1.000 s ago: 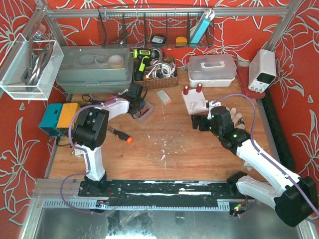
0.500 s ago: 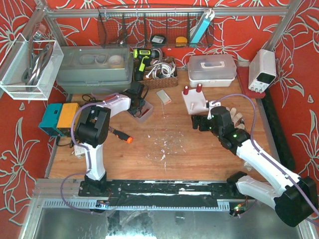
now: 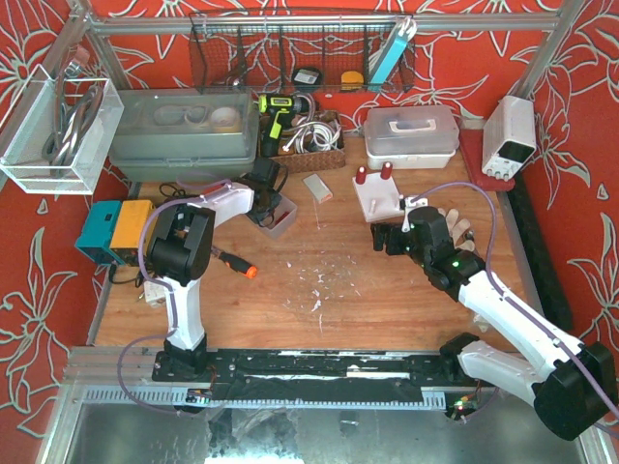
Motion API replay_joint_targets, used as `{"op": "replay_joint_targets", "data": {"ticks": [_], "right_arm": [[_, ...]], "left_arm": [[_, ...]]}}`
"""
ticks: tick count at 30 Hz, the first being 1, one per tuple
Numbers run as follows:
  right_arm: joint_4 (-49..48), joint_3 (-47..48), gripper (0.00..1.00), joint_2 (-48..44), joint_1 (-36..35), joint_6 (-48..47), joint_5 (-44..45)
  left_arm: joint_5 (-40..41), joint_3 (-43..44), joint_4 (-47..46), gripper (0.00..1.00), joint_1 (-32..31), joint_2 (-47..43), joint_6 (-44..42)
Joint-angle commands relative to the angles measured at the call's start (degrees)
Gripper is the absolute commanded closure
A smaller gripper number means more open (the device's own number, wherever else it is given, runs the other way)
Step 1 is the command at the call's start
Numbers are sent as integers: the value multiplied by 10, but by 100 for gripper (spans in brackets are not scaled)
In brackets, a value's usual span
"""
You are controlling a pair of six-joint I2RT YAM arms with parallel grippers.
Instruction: Install the large spring
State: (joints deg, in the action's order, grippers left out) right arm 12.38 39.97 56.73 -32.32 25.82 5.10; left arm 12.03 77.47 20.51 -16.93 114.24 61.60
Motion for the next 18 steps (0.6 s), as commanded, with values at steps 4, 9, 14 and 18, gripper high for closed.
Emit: {"op": "replay_joint_targets", "data": {"ticks": [4, 9, 14, 18], "right_arm": [[-2, 0, 1, -3, -5, -6, 15], [-3, -2, 1, -2, -4, -5, 17], [-4, -2, 1, 1, -4, -5, 18], [-4, -2, 1, 1, -5, -5, 19]], "left_arm": [[27, 0, 29, 79, 2, -15, -3], [38, -7, 22, 81, 2, -48, -10], [48, -33, -4, 83, 1, -93, -27], [49, -66, -45, 84, 1, -144, -53]]}}
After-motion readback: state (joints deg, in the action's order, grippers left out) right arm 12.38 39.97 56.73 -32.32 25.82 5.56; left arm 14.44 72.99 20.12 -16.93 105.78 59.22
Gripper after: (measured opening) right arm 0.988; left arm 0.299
